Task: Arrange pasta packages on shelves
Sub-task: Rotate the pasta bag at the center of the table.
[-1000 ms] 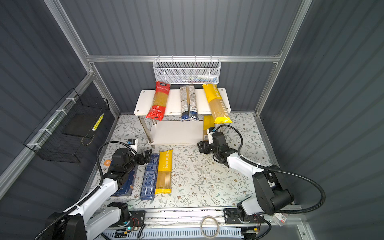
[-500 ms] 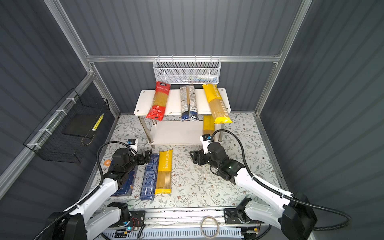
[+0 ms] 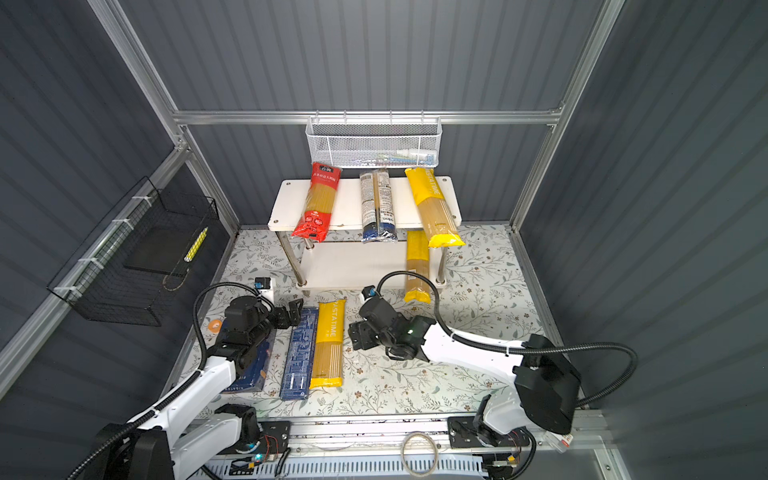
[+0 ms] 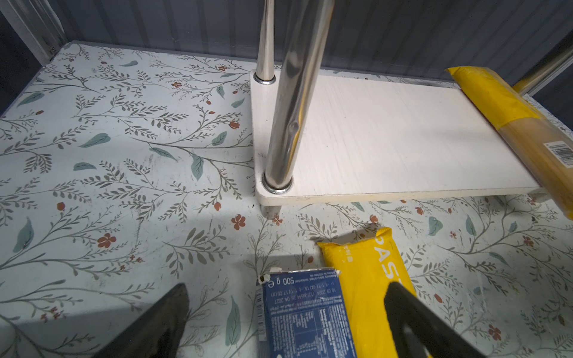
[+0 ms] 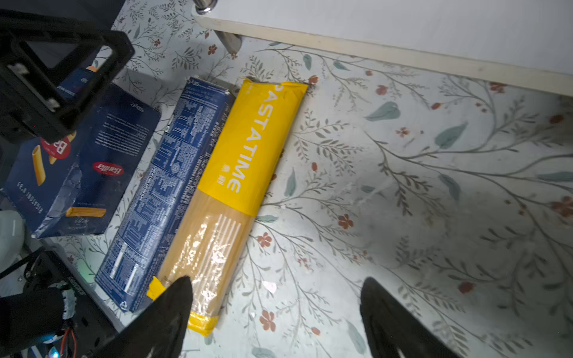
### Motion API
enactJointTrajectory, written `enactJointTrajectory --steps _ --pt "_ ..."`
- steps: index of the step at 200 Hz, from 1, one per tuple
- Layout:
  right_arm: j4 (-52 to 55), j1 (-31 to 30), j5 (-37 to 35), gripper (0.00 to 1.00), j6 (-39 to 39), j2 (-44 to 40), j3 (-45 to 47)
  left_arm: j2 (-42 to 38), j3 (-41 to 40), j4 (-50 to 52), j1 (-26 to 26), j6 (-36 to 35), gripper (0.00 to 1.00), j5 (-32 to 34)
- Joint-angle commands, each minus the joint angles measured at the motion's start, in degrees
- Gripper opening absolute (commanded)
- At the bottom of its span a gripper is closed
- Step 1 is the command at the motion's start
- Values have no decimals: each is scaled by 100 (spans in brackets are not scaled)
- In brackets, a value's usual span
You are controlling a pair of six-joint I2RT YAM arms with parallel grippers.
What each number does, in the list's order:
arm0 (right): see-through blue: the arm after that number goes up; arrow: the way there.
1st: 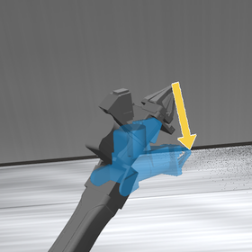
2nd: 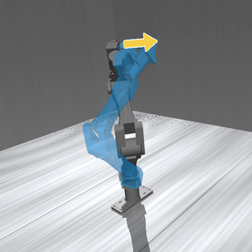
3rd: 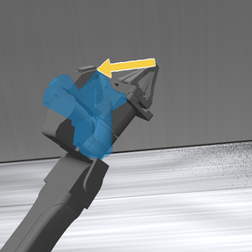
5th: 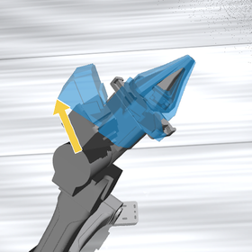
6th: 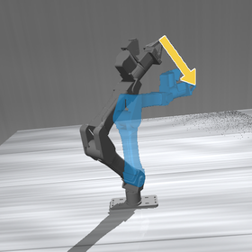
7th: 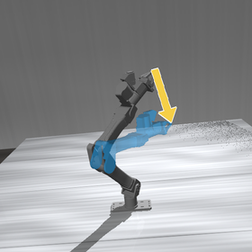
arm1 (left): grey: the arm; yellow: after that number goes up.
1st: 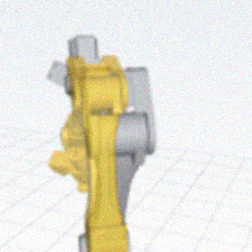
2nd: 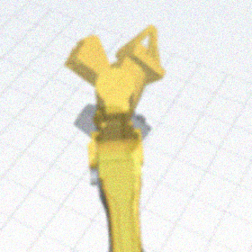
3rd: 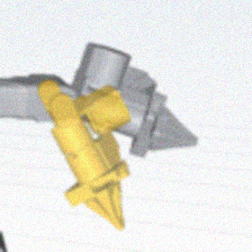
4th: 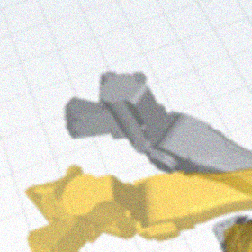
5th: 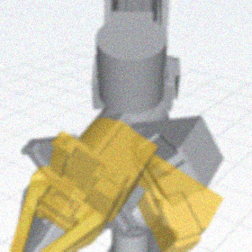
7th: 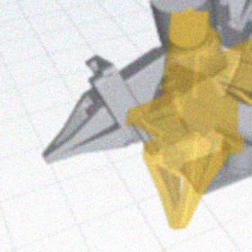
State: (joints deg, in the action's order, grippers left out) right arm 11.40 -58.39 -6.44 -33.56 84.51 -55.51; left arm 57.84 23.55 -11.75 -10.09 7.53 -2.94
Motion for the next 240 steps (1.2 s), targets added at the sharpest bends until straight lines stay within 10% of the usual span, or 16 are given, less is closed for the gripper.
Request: enactJointTrajectory --steps 1,240 --pt "42 -173 199 87 -271 542 -394 3 -34 -72 -28 -6 99 23" --pt "1286 -544 288 99 -573 3337 -2797 -1436 -821 84 -20 837 99 -661"
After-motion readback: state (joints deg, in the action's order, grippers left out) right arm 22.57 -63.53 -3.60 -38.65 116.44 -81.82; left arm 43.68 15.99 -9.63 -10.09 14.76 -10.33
